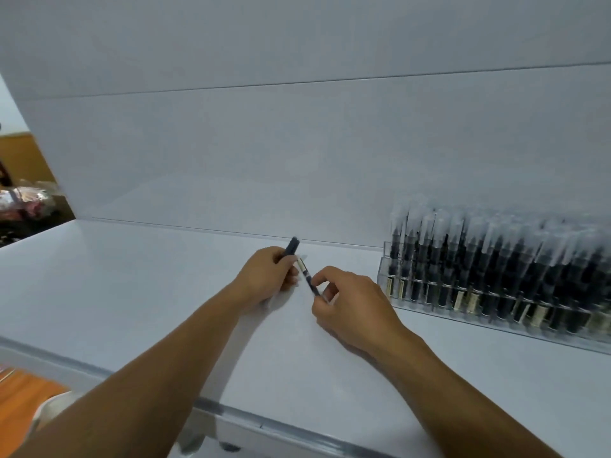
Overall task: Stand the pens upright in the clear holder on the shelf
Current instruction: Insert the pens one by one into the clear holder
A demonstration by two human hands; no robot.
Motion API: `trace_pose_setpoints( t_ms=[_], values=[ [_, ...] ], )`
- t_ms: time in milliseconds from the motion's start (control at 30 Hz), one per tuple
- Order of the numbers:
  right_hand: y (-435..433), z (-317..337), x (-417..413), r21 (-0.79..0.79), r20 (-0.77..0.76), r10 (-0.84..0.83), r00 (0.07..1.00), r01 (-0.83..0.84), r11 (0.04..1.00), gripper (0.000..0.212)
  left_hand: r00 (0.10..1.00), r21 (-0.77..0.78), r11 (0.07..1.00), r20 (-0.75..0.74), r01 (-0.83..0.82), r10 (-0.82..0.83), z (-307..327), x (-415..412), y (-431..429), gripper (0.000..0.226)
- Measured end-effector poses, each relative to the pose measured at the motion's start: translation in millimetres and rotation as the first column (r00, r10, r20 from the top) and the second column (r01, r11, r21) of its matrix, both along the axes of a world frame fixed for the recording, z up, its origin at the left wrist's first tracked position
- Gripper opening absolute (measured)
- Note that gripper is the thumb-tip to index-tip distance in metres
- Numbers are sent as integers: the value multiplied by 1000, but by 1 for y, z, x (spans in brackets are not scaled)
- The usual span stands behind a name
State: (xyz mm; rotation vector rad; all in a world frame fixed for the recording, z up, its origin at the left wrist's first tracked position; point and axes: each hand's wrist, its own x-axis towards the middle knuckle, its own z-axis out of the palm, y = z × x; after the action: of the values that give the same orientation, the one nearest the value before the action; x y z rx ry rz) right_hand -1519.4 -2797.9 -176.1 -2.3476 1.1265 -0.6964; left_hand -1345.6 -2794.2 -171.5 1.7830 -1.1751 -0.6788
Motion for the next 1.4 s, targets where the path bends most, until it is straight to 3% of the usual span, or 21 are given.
trace_pose_setpoints(
  t_ms=[67,267,467,567,733,900,1100,1233,1300,1400],
  values=[
    [5,6,-3,63,91,-28,995,23,998,20,984,-110,994,-176,-24,4,4,-5,14,19],
    [13,32,-17,151,253,-50,966,11,988,16,956,-209,974,-293,-88,24,16,-12,35,21],
    [23,46,-68,204,418,-45,908,-45,978,22,887,-219,968,-414,121,-205,25,-54,39,24],
    [31,48,-103,253,536,-74,841,-77,964,19,815,-261,948,-499,183,-295,31,-88,35,19],
    [50,40,-150,255,760,-91,643,-167,952,18,664,-360,904,-621,231,-417,37,-149,33,18],
    [56,20,-176,172,881,-185,436,70,983,16,543,-405,853,-659,328,-521,28,-208,30,24],
    [48,17,-221,208,914,-295,280,301,931,22,606,-363,836,-577,411,-548,15,-265,15,27],
    [32,30,-257,228,930,-328,166,441,868,16,510,-357,820,-652,447,-561,11,-287,7,38],
    [22,35,-267,185,924,-326,199,513,838,9,457,-358,816,-692,454,-558,6,-289,4,39],
    [6,36,-274,74,866,-355,353,612,787,10,368,-373,805,-745,460,-556,-4,-283,0,35]
  ],
)
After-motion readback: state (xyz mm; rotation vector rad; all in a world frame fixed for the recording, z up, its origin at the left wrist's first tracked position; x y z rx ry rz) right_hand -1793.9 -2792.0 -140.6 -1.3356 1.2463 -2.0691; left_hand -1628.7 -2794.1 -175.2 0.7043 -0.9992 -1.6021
